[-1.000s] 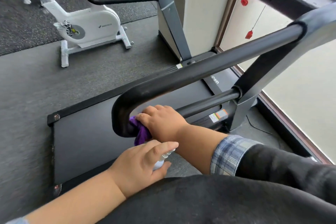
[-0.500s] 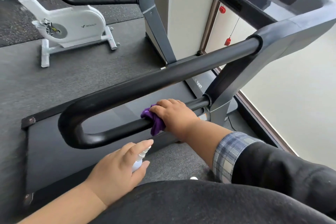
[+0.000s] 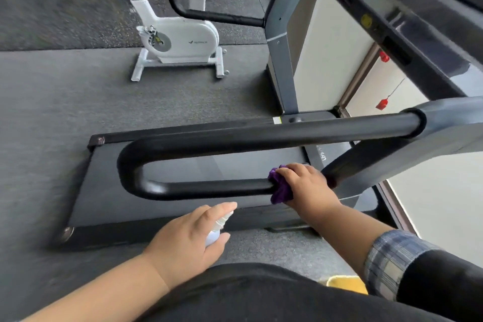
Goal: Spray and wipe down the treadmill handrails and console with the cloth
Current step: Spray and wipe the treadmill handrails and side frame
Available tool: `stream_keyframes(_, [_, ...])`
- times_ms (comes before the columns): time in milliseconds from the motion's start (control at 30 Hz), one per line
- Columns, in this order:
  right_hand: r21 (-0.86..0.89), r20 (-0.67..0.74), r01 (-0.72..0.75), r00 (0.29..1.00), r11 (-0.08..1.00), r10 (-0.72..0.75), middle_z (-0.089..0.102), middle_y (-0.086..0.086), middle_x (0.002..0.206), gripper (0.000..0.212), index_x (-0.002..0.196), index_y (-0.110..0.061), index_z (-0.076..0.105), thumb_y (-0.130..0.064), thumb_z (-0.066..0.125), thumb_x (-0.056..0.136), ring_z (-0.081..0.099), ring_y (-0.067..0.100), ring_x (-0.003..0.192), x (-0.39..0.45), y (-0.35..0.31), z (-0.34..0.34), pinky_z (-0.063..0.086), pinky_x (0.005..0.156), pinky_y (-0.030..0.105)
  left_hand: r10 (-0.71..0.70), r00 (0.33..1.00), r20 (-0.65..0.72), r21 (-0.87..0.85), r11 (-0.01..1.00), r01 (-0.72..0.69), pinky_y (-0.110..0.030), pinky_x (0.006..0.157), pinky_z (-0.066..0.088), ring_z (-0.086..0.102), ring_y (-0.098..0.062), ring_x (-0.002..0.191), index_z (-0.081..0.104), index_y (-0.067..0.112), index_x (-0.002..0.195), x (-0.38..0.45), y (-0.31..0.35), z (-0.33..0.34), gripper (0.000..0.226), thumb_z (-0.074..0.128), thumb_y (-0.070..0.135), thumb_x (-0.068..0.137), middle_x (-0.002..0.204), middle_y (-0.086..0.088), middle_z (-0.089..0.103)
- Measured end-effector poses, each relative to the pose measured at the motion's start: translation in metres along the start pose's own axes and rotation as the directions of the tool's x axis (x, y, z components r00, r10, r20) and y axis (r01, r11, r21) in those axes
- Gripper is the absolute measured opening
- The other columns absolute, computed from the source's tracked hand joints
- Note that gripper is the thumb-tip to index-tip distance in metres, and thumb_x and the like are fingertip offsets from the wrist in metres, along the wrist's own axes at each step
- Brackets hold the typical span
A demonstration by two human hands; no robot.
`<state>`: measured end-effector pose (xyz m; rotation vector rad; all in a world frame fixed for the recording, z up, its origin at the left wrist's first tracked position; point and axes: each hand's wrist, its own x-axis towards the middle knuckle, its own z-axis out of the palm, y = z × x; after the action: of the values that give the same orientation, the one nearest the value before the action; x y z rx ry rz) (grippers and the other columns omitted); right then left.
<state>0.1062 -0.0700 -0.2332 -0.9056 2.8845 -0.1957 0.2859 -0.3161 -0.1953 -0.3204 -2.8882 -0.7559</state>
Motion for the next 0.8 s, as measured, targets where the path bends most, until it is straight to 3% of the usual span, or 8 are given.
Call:
stream_keyframes(167, [0.075, -0.026, 0.090, 0.996, 0.993, -0.088, 0.055, -0.001, 0.139, 0.071, 0.141, -0.028, 0.053, -0.045, 0.079, 0.078, 0.051, 0.029, 0.126, 0.011, -0.048, 0.001, 0.038, 0.108, 0.043, -0.041, 0.997, -0.061, -0.102, 0.994, 0.035, -0.033, 0.060, 0.057, 0.069, -0.020, 0.074, 0.032, 0.039, 0.139, -0.020, -0.006, -0.013, 0.059, 0.058, 0.040, 0.085, 0.099, 0.002, 0.068])
stream_keyframes(300, [0.291, -0.104, 0.166, 0.984, 0.942, -0.141, 0.060, 0.005, 0.136, 0.070, 0.135, -0.017, 0.061, -0.022, 0.087, 0.071, 0.055, 0.033, 0.122, 0.017, -0.105, 0.006, 0.040, 0.108, 0.043, -0.067, 0.993, -0.100, -0.101, 0.993, 0.057, -0.035, 0.062, 0.057, 0.069, -0.023, 0.076, 0.031, 0.040, 0.139, -0.040, -0.017, -0.027, 0.060, 0.058, 0.040, 0.085, 0.101, 0.000, 0.069])
stream_keyframes(400, [0.506, -0.143, 0.160, 0.985, 0.847, -0.101, 0.060, 0.000, 0.134, 0.065, 0.134, -0.020, 0.060, -0.014, 0.081, 0.074, 0.053, 0.024, 0.124, 0.019, -0.145, 0.003, 0.038, 0.111, 0.034, -0.086, 0.987, -0.137, -0.107, 0.992, 0.071, -0.035, 0.064, 0.058, 0.070, -0.021, 0.078, 0.027, 0.044, 0.140, -0.056, -0.032, -0.040, 0.063, 0.059, 0.041, 0.085, 0.102, 0.003, 0.069])
stream_keyframes(467, [0.608, -0.173, 0.138, 0.984, 0.782, -0.039, 0.061, -0.012, 0.127, 0.055, 0.130, -0.028, 0.060, -0.019, 0.076, 0.078, 0.054, 0.010, 0.121, 0.015, -0.166, -0.004, 0.040, 0.107, 0.027, -0.080, 0.982, -0.173, -0.130, 0.990, 0.057, -0.033, 0.065, 0.057, 0.069, -0.018, 0.078, 0.029, 0.042, 0.140, -0.066, -0.041, -0.048, 0.064, 0.060, 0.040, 0.084, 0.101, 0.004, 0.069])
stream_keyframes(533, [0.699, -0.137, 0.074, 0.990, 0.711, 0.031, 0.063, -0.026, 0.116, 0.045, 0.120, -0.050, 0.058, -0.033, 0.072, 0.080, 0.055, -0.007, 0.112, 0.004, -0.185, -0.018, 0.041, 0.095, 0.011, -0.058, 0.976, -0.211, -0.144, 0.989, 0.028, -0.030, 0.064, 0.056, 0.067, -0.016, 0.075, 0.033, 0.038, 0.140, -0.071, -0.050, -0.054, 0.062, 0.061, 0.038, 0.085, 0.098, 0.005, 0.068])
stream_keyframes(600, [0.775, -0.082, 0.017, 0.994, 0.632, 0.073, 0.065, -0.029, 0.107, 0.036, 0.107, -0.062, 0.056, -0.043, 0.070, 0.079, 0.061, -0.009, 0.101, -0.010, -0.201, -0.036, 0.041, 0.081, 0.003, -0.045, 0.969, -0.245, -0.151, 0.988, 0.007, -0.028, 0.066, 0.054, 0.066, -0.013, 0.075, 0.034, 0.035, 0.139, -0.074, -0.060, -0.059, 0.060, 0.061, 0.038, 0.085, 0.097, 0.006, 0.067])
stream_keyframes(700, [0.835, -0.089, 0.035, 0.993, 0.550, 0.073, 0.071, -0.024, 0.098, 0.033, 0.105, -0.056, 0.061, -0.039, 0.072, 0.079, 0.067, -0.003, 0.090, -0.036, -0.219, -0.063, 0.044, 0.073, 0.004, -0.025, 0.969, -0.245, -0.181, 0.983, -0.020, -0.027, 0.067, 0.053, 0.063, -0.008, 0.077, 0.033, 0.037, 0.139, -0.077, -0.073, -0.063, 0.061, 0.061, 0.039, 0.085, 0.097, 0.008, 0.067])
stream_keyframes(800, [0.879, -0.172, 0.088, 0.975, 0.469, 0.139, 0.073, -0.017, 0.103, 0.034, 0.109, -0.047, 0.065, -0.038, 0.073, 0.078, 0.068, 0.002, 0.093, -0.060, -0.233, -0.085, 0.046, 0.075, 0.007, 0.028, 0.972, -0.233, -0.223, 0.971, -0.082, -0.025, 0.067, 0.054, 0.064, -0.007, 0.078, 0.034, 0.036, 0.139, -0.076, -0.084, -0.064, 0.060, 0.062, 0.039, 0.086, 0.099, 0.010, 0.066])
